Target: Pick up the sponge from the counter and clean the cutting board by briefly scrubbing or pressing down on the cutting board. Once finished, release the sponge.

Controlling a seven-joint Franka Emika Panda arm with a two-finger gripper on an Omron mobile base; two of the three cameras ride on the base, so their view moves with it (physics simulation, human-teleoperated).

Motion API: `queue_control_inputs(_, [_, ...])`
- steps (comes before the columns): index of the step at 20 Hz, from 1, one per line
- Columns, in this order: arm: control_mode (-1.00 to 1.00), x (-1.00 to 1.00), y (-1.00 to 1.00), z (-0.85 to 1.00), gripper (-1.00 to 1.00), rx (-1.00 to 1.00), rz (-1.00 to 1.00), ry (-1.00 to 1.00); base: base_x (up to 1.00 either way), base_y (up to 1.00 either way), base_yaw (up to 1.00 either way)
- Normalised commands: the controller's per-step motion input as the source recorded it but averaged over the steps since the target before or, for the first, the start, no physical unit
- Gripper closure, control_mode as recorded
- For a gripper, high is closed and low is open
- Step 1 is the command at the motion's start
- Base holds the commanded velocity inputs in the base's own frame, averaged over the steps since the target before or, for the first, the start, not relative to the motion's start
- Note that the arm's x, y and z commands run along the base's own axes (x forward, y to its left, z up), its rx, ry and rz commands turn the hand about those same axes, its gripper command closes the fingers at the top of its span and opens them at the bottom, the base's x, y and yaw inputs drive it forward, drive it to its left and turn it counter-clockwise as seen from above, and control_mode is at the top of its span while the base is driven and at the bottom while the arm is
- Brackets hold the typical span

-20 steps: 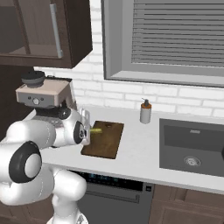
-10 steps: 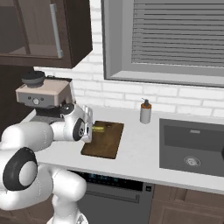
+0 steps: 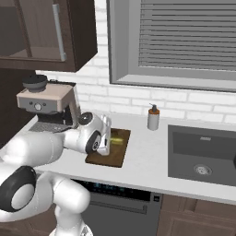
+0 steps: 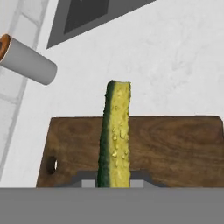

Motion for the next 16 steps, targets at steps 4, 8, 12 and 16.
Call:
queue_control_inputs(4, [-1.0,-0.09,-0.83,0.0,1.0,0.04,-0.06,0.0,0.0,0.0,0.0])
queue_control_inputs(8, [-1.0,-0.05,-0.8,0.01,1.0,0.05,-0.06,0.0,0.0,0.0,0.0])
queue_control_inputs(12, [-1.0,0.0,-0.66,0.0,1.0,0.04,-0.03,0.0,0.0,0.0,0.0])
queue_control_inputs(16, [-1.0,0.01,-0.34,0.0,1.0,0.02,0.0,0.0,0.0,0.0,0.0])
